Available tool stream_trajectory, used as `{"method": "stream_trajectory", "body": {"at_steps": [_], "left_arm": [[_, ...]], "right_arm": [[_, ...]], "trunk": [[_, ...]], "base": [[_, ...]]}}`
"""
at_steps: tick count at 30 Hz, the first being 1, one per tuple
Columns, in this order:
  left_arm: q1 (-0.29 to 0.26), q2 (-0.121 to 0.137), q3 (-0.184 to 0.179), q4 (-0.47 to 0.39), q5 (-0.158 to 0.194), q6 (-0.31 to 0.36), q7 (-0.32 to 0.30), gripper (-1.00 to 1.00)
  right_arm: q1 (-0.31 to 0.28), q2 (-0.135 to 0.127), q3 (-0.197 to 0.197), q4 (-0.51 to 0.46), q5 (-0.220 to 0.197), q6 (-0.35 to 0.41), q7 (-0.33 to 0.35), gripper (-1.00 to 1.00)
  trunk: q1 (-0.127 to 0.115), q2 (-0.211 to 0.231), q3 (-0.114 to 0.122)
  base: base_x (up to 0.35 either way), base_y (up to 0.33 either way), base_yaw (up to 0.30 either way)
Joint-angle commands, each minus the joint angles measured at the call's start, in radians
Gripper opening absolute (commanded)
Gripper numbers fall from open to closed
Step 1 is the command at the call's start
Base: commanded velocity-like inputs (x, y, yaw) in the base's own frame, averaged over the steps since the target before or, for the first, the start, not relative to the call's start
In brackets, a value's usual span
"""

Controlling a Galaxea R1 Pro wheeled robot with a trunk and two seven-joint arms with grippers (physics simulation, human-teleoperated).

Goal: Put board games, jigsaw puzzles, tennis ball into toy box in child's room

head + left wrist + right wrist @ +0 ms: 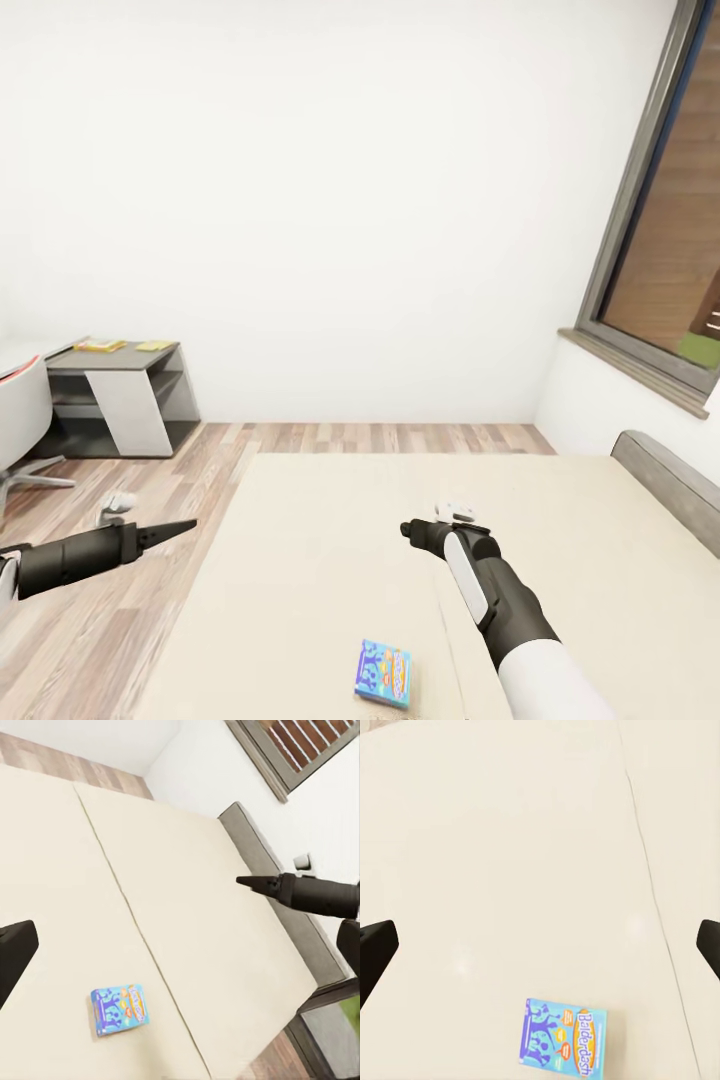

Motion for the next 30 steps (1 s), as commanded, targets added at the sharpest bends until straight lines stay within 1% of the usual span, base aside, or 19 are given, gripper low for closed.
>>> {"method": "stream_trajectory", "body": {"at_steps": [1, 5, 6, 10, 16, 30], "left_arm": [[-0.001, 0.001, 0.012, 0.0, 0.002, 0.008, -0.027, 1.0], [-0.001, 0.001, 0.036, 0.0, 0.001, 0.007, -0.081, 1.0], [-0.001, 0.001, 0.046, 0.0, 0.0, 0.006, -0.105, 1.0], [-0.001, 0.002, 0.065, 0.0, 0.0, 0.005, -0.144, 1.0], [-0.001, 0.001, 0.075, 0.0, -0.003, 0.004, -0.162, 1.0], [-0.001, 0.001, 0.077, 0.0, -0.007, 0.003, -0.164, 1.0]], "right_arm": [[-0.001, 0.0, 0.001, -0.001, -0.01, 0.003, -0.009, 1.0], [-0.001, 0.0, 0.001, 0.0, -0.01, 0.003, -0.008, 1.0], [-0.001, 0.0, 0.001, 0.0, -0.01, 0.003, -0.008, 1.0], [-0.001, 0.0, 0.001, 0.003, -0.01, 0.002, -0.007, 1.0], [-0.001, -0.001, 0.001, 0.005, -0.01, 0.002, -0.007, 1.0], [-0.001, 0.0, 0.001, 0.006, -0.01, 0.002, -0.007, 1.0]], "trunk": [[0.001, -0.002, -0.004], [0.001, -0.002, -0.011], [0.001, -0.002, -0.012], [0.001, -0.002, -0.019], [0.001, -0.002, -0.029], [0.001, -0.002, -0.052]], "base": [[0.0, 0.0, 0.0], [0.0, 0.0, 0.0], [0.0, 0.0, 0.0], [0.0, 0.0, 0.0], [0.0, 0.0, 0.0], [0.0, 0.0, 0.0]]}}
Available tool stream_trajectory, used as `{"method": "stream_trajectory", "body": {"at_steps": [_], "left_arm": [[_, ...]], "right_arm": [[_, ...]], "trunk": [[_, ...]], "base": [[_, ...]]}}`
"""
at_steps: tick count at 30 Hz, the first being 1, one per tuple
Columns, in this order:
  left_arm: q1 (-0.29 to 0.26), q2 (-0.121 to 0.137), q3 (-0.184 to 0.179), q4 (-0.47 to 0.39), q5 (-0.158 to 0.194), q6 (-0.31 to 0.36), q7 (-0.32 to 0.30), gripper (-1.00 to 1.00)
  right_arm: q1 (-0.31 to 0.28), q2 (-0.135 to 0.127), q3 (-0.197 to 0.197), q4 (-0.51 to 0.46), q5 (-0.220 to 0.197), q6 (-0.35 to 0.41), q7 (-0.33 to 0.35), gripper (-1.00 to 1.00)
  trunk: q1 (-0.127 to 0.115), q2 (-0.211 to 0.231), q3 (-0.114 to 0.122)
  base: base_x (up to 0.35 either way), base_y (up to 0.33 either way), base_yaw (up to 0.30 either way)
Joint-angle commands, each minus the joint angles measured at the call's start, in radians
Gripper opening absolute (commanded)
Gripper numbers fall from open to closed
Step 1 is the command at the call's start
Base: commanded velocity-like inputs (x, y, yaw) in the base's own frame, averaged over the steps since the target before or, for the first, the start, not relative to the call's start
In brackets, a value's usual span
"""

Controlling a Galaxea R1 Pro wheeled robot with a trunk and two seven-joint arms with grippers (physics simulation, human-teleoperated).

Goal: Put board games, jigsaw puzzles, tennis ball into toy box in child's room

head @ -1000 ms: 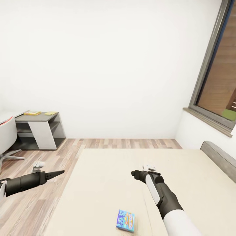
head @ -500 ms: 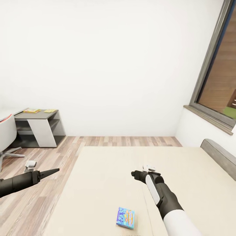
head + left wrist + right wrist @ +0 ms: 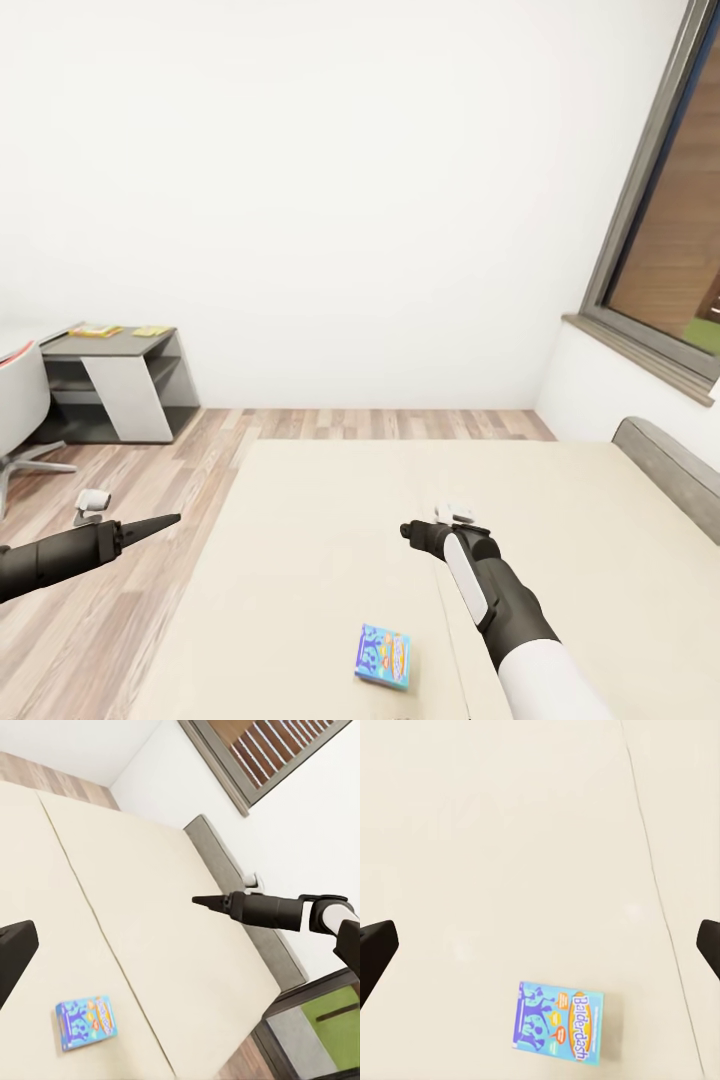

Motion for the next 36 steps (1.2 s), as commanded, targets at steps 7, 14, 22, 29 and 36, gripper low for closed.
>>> {"method": "stream_trajectory", "body": {"at_steps": [7, 14, 22, 29, 36], "left_arm": [[-0.001, 0.0, 0.0, 0.0, 0.0, 0.01, -0.003, 1.0], [-0.001, 0.0, 0.0, 0.0, 0.0, 0.01, -0.002, 1.0], [-0.001, 0.0, 0.0, 0.0, 0.0, 0.01, -0.002, 1.0], [-0.001, 0.0, 0.0, 0.0, 0.0, 0.01, -0.002, 1.0], [-0.001, 0.0, 0.0, 0.0, -0.001, 0.01, -0.001, 1.0]], "right_arm": [[-0.001, 0.0, 0.001, -0.001, -0.011, 0.003, -0.009, 1.0], [-0.001, 0.0, 0.001, -0.001, -0.011, 0.003, -0.009, 1.0], [-0.001, 0.0, 0.001, -0.001, -0.011, 0.003, -0.009, 1.0], [-0.001, 0.0, 0.001, -0.002, -0.011, 0.003, -0.008, 1.0], [-0.001, 0.001, 0.001, -0.003, -0.011, 0.003, -0.007, 1.0]], "trunk": [[0.001, -0.002, -0.014], [0.001, -0.002, -0.025], [0.001, -0.002, -0.039], [0.001, -0.002, -0.05], [0.001, -0.002, -0.062]], "base": [[0.0, 0.0, 0.0], [0.0, 0.0, 0.0], [0.0, 0.0, 0.0], [0.0, 0.0, 0.0], [0.0, 0.0, 0.0]]}}
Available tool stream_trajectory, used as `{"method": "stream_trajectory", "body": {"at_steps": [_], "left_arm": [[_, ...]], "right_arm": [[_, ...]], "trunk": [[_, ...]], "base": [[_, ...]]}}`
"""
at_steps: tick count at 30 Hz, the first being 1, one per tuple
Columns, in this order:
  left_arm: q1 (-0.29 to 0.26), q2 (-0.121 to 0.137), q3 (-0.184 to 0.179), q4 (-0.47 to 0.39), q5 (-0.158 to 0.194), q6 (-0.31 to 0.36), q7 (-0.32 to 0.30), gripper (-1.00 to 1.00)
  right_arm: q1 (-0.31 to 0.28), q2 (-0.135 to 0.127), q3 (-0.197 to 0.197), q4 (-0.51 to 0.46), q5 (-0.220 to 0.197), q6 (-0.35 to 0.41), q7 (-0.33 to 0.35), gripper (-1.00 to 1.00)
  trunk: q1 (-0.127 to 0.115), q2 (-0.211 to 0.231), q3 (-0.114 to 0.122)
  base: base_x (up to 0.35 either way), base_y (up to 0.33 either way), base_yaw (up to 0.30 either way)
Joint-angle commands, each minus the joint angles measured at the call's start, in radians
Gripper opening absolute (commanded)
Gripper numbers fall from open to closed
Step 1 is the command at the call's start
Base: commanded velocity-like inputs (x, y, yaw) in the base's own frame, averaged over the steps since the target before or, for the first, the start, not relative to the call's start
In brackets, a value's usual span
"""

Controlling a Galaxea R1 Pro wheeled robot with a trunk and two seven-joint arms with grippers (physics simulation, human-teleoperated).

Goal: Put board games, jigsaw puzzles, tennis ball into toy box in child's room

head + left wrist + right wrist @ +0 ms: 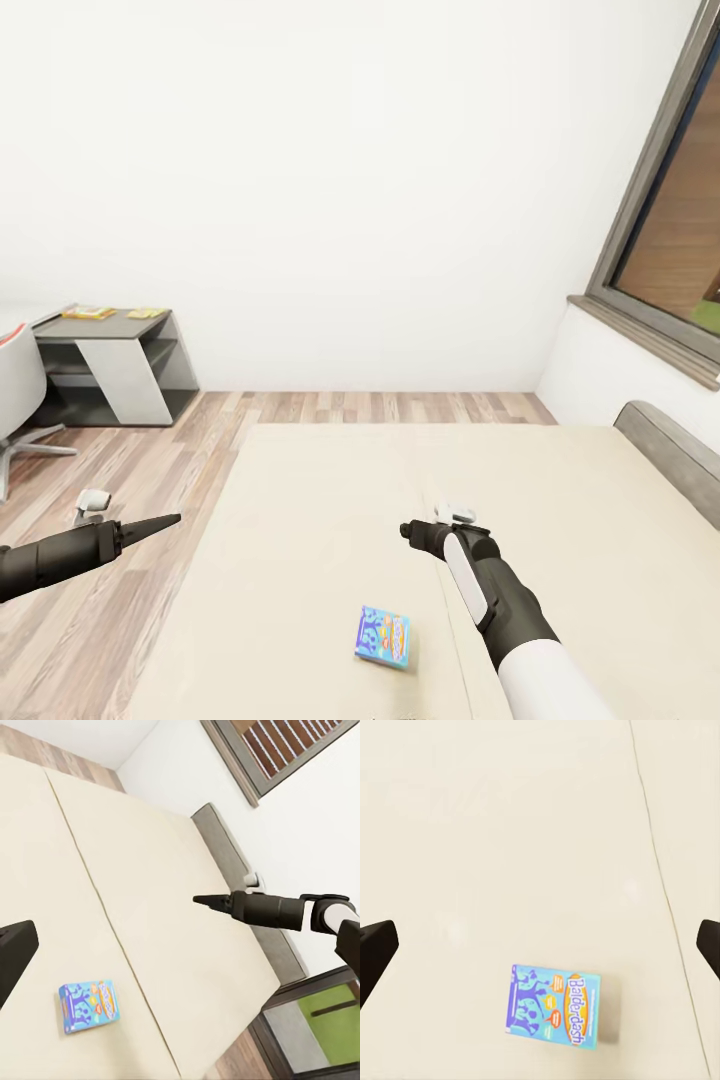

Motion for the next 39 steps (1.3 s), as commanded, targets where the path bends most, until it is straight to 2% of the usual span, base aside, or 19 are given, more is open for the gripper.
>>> {"method": "stream_trajectory", "body": {"at_steps": [1, 28, 31, 33, 35, 39], "left_arm": [[-0.001, 0.0, 0.0, 0.0, 0.001, 0.01, -0.003, 1.0], [-0.001, 0.0, -0.001, -0.001, 0.007, 0.009, -0.009, 1.0], [0.0, 0.0, -0.001, -0.007, 0.01, 0.01, -0.033, 1.0], [0.002, 0.0, -0.002, -0.026, 0.011, 0.01, -0.109, 1.0], [0.005, 0.001, -0.002, -0.045, 0.011, 0.01, -0.147, 1.0], [0.009, 0.0, -0.003, -0.062, 0.012, 0.007, -0.147, 1.0]], "right_arm": [[-0.001, 0.0, 0.001, -0.001, -0.01, 0.003, -0.009, 1.0], [-0.001, 0.0, 0.001, -0.007, -0.01, 0.004, 0.01, 1.0], [-0.001, 0.0, 0.001, -0.008, -0.011, 0.005, 0.01, 1.0], [-0.001, 0.001, 0.001, -0.009, -0.011, 0.005, 0.01, 1.0], [-0.001, 0.001, 0.001, -0.009, -0.011, 0.005, 0.011, 1.0], [-0.001, 0.0, 0.001, -0.01, -0.011, 0.005, 0.011, 1.0]], "trunk": [[0.001, -0.002, -0.004], [0.001, -0.002, -0.048], [0.001, -0.002, -0.053], [0.001, -0.002, -0.057], [0.001, -0.002, -0.06], [0.001, -0.002, -0.066]], "base": [[0.0, 0.0, 0.0], [0.0, 0.0, 0.0], [0.0, 0.0, 0.0], [0.0, 0.0, 0.0], [0.0, 0.0, 0.0], [0.0, 0.0, 0.0]]}}
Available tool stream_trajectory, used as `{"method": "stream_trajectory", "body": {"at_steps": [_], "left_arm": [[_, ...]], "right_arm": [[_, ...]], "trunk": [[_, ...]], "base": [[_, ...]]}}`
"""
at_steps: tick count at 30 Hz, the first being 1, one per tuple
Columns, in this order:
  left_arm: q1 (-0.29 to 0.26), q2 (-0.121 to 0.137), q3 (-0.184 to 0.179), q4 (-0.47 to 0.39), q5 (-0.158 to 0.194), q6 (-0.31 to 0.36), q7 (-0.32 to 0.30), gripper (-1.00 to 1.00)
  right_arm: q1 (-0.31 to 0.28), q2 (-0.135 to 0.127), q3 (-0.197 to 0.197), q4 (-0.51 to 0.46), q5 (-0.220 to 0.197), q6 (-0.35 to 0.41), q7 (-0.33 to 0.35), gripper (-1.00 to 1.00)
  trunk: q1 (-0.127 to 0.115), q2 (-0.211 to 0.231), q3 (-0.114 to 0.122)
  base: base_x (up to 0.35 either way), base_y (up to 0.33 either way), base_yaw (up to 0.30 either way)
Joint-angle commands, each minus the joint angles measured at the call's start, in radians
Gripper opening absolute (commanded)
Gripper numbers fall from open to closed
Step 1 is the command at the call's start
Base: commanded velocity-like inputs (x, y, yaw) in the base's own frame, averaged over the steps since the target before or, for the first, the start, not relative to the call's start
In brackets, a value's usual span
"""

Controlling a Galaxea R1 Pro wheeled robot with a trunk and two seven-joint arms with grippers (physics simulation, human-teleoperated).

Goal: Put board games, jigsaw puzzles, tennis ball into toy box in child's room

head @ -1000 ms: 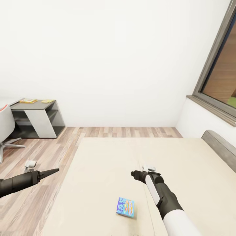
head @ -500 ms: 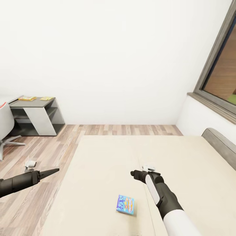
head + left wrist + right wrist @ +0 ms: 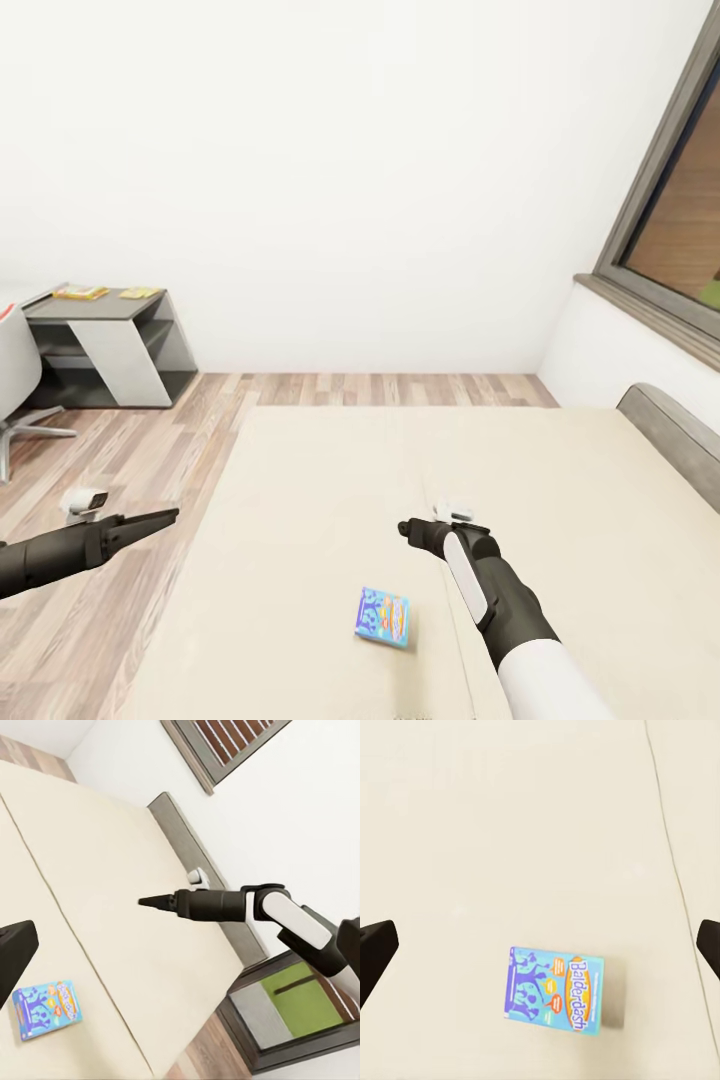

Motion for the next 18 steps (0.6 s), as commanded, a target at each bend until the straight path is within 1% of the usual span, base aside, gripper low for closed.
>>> {"method": "stream_trajectory", "body": {"at_steps": [1, 13, 15, 18], "left_arm": [[0.0, 0.0, 0.0, -0.002, -0.001, 0.01, -0.004, 1.0], [0.001, -0.008, -0.007, -0.011, 0.0, 0.007, -0.004, 1.0], [0.001, -0.008, -0.007, -0.011, -0.001, 0.007, -0.004, 1.0], [0.001, -0.009, -0.005, -0.01, -0.001, 0.007, -0.004, 1.0]], "right_arm": [[-0.001, 0.0, 0.001, -0.001, -0.011, 0.003, -0.009, 1.0], [-0.001, 0.006, 0.002, -0.002, -0.011, 0.003, -0.006, 1.0], [-0.001, 0.006, 0.001, -0.002, -0.011, 0.003, 0.006, 1.0], [-0.001, 0.006, 0.002, -0.002, -0.01, 0.003, 0.045, 1.0]], "trunk": [[0.001, -0.002, -0.004], [0.001, -0.002, -0.023], [0.001, -0.002, -0.027], [0.001, -0.002, -0.032]], "base": [[0.0, 0.0, 0.0], [0.0, 0.0, 0.0], [0.0, 0.0, 0.0], [0.0, 0.0, 0.0]]}}
